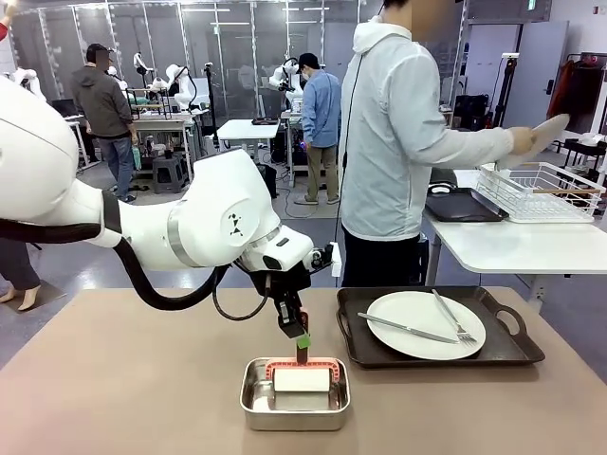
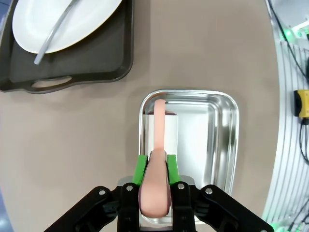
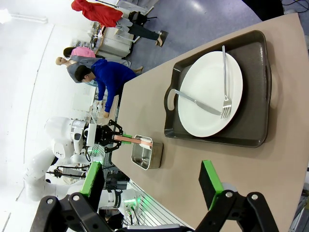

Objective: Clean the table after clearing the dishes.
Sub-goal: Place the Lint Roller back on top of the Airtight Container.

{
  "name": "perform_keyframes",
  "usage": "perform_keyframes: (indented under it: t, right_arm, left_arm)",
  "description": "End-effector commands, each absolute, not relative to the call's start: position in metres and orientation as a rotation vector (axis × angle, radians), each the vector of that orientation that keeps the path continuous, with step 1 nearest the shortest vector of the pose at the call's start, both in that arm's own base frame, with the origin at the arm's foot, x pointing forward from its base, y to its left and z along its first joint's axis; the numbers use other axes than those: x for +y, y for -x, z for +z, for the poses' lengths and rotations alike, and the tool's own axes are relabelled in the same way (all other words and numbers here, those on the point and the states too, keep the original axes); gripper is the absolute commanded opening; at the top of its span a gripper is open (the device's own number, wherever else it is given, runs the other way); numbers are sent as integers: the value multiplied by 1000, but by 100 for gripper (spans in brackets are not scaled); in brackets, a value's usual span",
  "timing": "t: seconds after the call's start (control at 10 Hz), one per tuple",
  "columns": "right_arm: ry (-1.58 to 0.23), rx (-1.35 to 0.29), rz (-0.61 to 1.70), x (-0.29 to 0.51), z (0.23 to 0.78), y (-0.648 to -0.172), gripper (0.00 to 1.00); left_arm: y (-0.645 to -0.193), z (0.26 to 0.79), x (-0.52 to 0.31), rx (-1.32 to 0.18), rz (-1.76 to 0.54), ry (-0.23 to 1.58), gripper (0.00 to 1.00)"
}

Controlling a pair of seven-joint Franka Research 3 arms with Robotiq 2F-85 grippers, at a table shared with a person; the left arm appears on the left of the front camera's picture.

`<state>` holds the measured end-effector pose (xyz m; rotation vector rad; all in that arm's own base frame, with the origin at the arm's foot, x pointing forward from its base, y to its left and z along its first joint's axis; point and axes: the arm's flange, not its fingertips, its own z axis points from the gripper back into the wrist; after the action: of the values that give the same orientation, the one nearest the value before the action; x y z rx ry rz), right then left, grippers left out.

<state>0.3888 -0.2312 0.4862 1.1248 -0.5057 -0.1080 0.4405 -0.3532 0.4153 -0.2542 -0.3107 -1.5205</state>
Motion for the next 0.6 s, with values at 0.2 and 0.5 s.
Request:
perform_keyframes:
  t: [0.2, 0.5]
  right_arm:
    - [-1129, -509, -102, -231, 489, -387, 100]
    - [-1129, -509, -102, -231, 489, -387, 100]
  left_arm:
    - [-470, 403, -340, -312, -1506, 205, 21]
    - [-471, 405, -340, -323, -1501, 167, 33]
